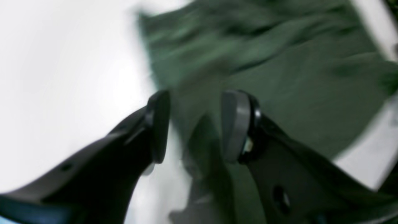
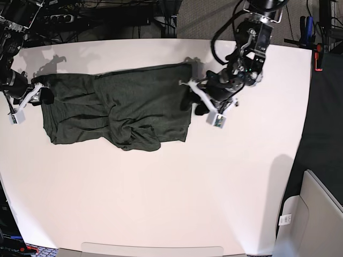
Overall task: Fold the T-shirt properly
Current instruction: 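Release the fabric and move the left gripper to the shirt's side edge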
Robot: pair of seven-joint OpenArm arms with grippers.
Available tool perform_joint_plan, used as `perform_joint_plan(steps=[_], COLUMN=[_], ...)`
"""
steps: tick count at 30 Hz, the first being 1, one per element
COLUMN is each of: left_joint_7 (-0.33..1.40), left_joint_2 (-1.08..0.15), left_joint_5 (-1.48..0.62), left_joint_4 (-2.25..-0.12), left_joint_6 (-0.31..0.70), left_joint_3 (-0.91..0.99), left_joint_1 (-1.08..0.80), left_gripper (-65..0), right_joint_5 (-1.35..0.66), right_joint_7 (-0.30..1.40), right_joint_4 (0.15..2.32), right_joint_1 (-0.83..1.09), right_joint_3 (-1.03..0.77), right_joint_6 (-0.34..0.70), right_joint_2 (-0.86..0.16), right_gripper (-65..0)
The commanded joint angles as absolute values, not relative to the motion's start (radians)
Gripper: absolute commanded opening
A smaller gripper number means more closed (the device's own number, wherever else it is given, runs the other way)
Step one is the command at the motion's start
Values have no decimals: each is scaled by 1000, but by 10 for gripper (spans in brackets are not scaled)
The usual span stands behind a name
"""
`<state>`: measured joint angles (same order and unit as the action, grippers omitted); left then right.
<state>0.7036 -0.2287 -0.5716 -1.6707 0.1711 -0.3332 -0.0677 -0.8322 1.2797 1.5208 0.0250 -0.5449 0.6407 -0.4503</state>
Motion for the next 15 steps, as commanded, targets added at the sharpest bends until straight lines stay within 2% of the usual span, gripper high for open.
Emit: perform_joint_plan(steps=[1, 5, 15], left_joint_7=[674, 722, 745], left_joint_2=[-231, -271, -277], left_joint_5=[-602, -688, -799], left_joint_4=[-1690, -1678, -1578], left_joint_6=[180, 180, 185], left_joint_3=[-331, -312, -257], left_joint_1=[-50, -50, -50], left_gripper=[-378, -376, -376], right_joint_5=[-848, -846, -846], right_joint_7=[1267, 1267, 1271], right_joint_4=[1538, 1538, 1538], right_joint_1=[13, 12, 15], right_joint_3=[-552, -553, -639], right_joint_6=[648, 648, 648], right_joint_2=[-476, -478, -498], right_gripper=[-402, -402, -402])
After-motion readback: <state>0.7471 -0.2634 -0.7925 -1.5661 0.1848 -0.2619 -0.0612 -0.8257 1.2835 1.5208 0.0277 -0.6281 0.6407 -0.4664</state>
